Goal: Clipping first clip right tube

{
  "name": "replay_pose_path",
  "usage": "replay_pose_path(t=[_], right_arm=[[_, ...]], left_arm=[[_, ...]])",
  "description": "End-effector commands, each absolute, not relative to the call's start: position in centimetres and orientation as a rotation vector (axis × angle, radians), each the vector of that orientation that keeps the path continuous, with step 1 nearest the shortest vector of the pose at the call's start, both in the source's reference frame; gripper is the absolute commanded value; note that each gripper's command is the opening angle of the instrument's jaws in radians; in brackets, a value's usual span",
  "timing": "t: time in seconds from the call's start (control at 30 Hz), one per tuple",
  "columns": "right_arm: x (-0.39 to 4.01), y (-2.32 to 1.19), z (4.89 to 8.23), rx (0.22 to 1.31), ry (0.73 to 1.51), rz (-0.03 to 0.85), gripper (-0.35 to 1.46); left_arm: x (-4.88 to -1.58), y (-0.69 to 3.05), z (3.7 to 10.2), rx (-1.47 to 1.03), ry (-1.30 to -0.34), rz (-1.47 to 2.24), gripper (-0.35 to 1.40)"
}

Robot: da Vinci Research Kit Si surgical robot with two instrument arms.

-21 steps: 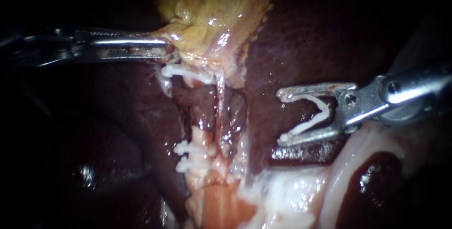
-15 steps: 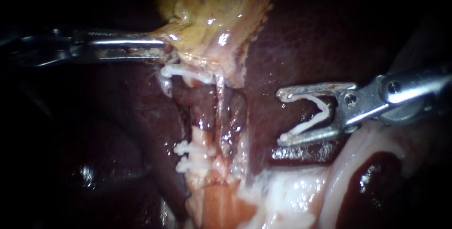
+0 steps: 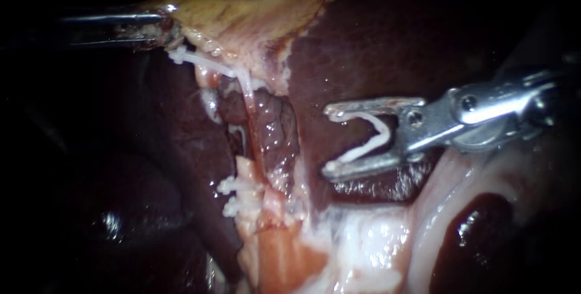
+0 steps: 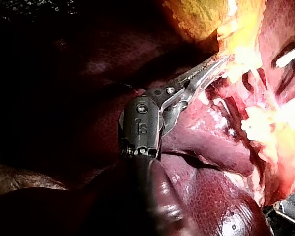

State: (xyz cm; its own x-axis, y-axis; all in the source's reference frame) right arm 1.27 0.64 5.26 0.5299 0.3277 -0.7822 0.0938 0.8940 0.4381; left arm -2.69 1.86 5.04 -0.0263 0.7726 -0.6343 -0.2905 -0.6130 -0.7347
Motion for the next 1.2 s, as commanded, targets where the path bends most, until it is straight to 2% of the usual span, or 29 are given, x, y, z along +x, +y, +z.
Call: replay_pose_path(t=[0.03,0.23,0.33,0.47,0.6,0.77,1.03,1.2], right_arm=[[1.33,0.62,5.29,0.47,1.018,0.15,0.49],[1.74,0.46,5.51,0.527,1.018,0.154,0.49],[1.93,0.38,5.61,0.584,1.061,0.165,0.49],[2.07,0.3,5.67,0.727,1.141,0.171,0.49],[2.11,0.21,5.58,0.877,1.213,0.169,0.49],[2.13,0.09,5.39,1.009,1.244,0.112,0.39],[2.1,0.08,5.36,1.005,1.257,0.102,0.29],[2.03,0.13,5.39,1.007,1.258,0.102,0.1]], left_arm=[[-2.71,1.86,5.05,-1.476,-0.526,1.745,-0.35],[-2.73,1.85,5.05,-1.475,-0.524,1.745,-0.35],[-2.74,1.85,5.05,-1.475,-0.523,1.745,-0.35],[-2.76,1.85,5.06,-1.474,-0.522,1.745,-0.35],[-2.78,1.85,5.06,-1.474,-0.521,1.744,-0.35],[-2.78,1.86,5.07,-1.474,-0.521,1.744,-0.35],[-2.78,1.86,5.06,-1.474,-0.521,1.744,-0.35],[-2.79,1.86,5.07,-1.474,-0.521,1.744,-0.35]])
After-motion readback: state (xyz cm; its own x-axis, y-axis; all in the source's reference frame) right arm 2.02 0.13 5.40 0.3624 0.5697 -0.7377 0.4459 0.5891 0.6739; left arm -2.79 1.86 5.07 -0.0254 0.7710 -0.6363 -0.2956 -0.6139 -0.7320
